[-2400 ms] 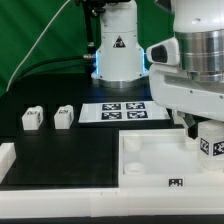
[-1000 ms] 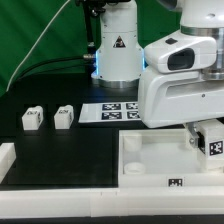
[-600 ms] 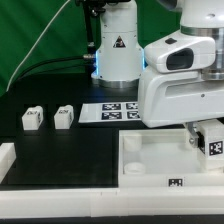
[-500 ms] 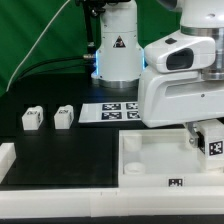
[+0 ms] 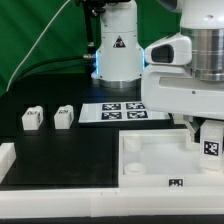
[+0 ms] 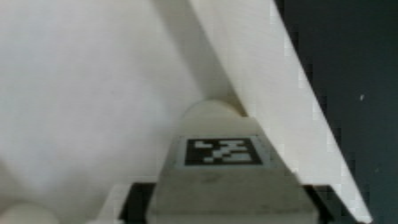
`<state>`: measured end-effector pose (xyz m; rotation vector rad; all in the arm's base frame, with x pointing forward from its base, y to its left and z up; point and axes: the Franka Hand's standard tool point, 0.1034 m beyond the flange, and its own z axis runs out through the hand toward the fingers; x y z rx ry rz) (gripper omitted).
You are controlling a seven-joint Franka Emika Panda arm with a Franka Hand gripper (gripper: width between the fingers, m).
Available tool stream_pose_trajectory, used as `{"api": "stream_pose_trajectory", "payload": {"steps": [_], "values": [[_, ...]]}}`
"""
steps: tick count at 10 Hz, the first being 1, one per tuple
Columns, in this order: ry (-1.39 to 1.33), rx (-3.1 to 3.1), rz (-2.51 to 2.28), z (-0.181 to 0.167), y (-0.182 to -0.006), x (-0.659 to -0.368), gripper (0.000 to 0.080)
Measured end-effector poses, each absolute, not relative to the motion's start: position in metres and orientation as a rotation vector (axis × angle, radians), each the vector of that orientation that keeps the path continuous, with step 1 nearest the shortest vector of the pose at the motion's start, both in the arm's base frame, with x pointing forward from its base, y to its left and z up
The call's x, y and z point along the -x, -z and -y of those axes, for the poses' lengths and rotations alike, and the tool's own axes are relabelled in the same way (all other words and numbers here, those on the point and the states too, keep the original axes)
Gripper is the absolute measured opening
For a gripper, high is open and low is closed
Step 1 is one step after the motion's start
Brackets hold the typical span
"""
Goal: Assemble one leg
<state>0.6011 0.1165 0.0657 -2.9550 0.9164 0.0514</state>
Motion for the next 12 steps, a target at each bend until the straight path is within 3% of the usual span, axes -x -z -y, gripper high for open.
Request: {"api": "stream_pose_trajectory", "payload": {"steps": [4,8,9,10,12], "values": [[-0.103,2.613,-1.608,-0.1177,-0.0651,-0.6008,0.0291],[-0.129,2.483,-1.789,-0.1209,-0.0638,-0.5998,0.0291],[-0.135,2.493,-1.779,-0.1213,-0.0635,-0.5988,0.0559],[-0.142,2.511,-1.757,-0.122,-0.0633,-0.5976,0.0621],[-0.143,2.577,-1.652,-0.1206,-0.0683,-0.5978,0.0641]]}}
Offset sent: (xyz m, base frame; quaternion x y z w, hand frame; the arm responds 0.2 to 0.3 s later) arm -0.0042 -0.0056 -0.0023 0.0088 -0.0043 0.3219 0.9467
